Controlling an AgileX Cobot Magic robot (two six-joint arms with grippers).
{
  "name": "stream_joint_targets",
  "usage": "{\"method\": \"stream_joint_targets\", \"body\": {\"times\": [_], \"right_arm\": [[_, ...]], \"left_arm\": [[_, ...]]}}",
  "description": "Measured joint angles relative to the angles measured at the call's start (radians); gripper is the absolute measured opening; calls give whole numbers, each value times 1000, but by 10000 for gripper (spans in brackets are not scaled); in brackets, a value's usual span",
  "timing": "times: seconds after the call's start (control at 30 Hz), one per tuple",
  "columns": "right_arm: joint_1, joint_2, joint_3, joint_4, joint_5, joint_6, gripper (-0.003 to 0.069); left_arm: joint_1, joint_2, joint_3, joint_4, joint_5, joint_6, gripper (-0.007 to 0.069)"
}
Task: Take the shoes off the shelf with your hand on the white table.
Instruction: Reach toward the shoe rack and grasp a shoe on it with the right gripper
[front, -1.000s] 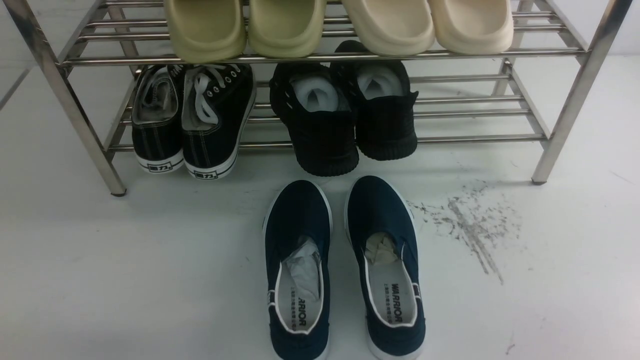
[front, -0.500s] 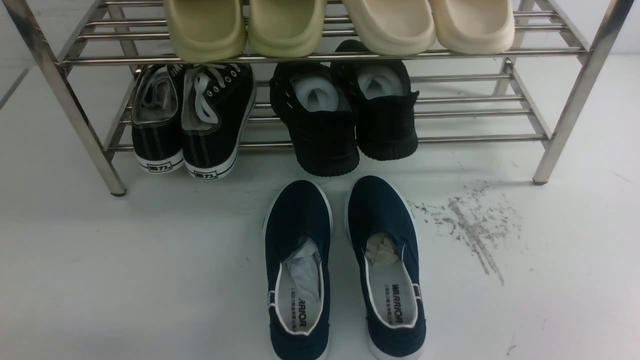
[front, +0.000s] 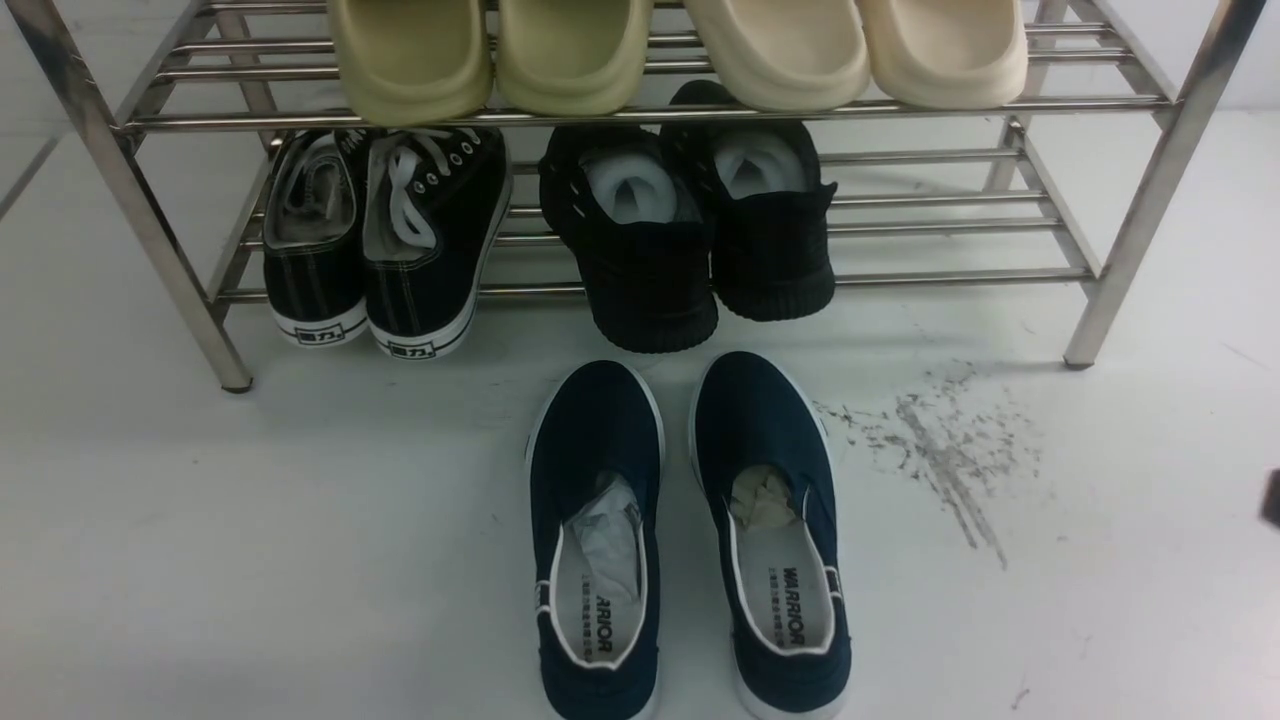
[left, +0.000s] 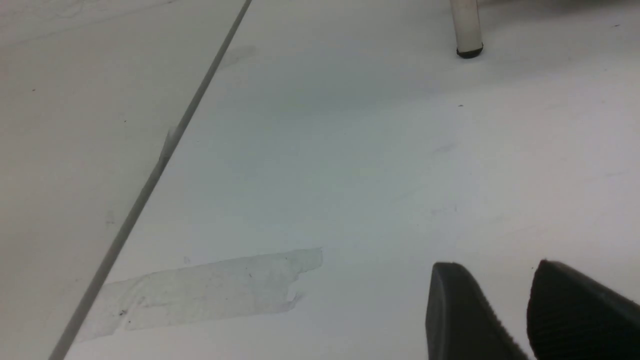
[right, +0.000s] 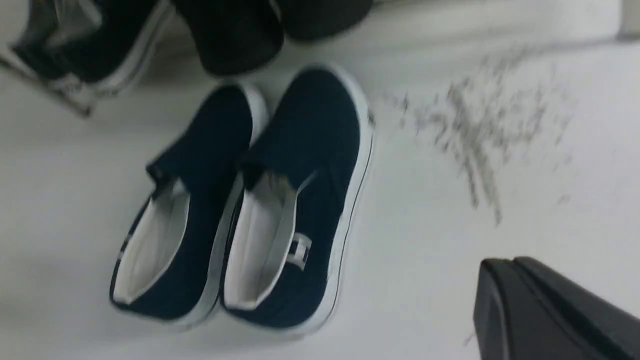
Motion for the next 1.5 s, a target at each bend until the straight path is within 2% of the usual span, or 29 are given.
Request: {"method": "stream_joint_targets", "body": {"times": [0.13,0.17,0.23,0.27,0.3,0.37,0.4,0.47,0.6,0.7,0.77,0.8,0.87,0.9,0.93,0.97,1.07,1.1,1.13,1.27,1.5], "right_arm": [[27,218,-84,69,144,-94,0],[79,324,-127,121,187,-164,1],[161,412,-167,149,199,-194,1],[171,421,-179,150,199,-197,1],[262,478,-224,137,190,-196,1],[377,559,-313,58,159,-151,1],[399,566,-322,48,153,-144,1],[521,650,-452,-116,125,-38,3],[628,754,-645,-344,115,150,18],[676,821,-778,-459,100,270,59],[708,879,-868,-528,95,310,111],[708,885,-876,-534,95,312,111],[740,940,-949,-584,95,324,178],[761,998,-1009,-628,95,329,242],[765,1004,-1023,-633,95,329,259],[781,1058,-1080,-669,95,330,325],[794,1133,-1174,-710,80,331,427],[794,1138,-1180,-712,78,331,433],[794,1177,-1227,-727,54,331,483],[794,1235,-1294,-753,9,335,540],[794,1271,-1338,-768,-82,346,552]], "left_arm": [[0,0,0,0,0,0,242],[0,0,0,0,0,0,242],[0,0,0,0,0,0,242],[0,0,0,0,0,0,242],[0,0,0,0,0,0,242],[0,0,0,0,0,0,242],[0,0,0,0,0,0,242],[0,0,0,0,0,0,242],[0,0,0,0,0,0,242],[0,0,0,0,0,0,242],[0,0,0,0,0,0,242],[0,0,0,0,0,0,242],[0,0,0,0,0,0,242],[0,0,0,0,0,0,242],[0,0,0,0,0,0,242],[0,0,0,0,0,0,242],[0,0,0,0,0,0,242],[0,0,0,0,0,0,242],[0,0,0,0,0,0,242],[0,0,0,0,0,0,242],[0,0,0,0,0,0,242]]}}
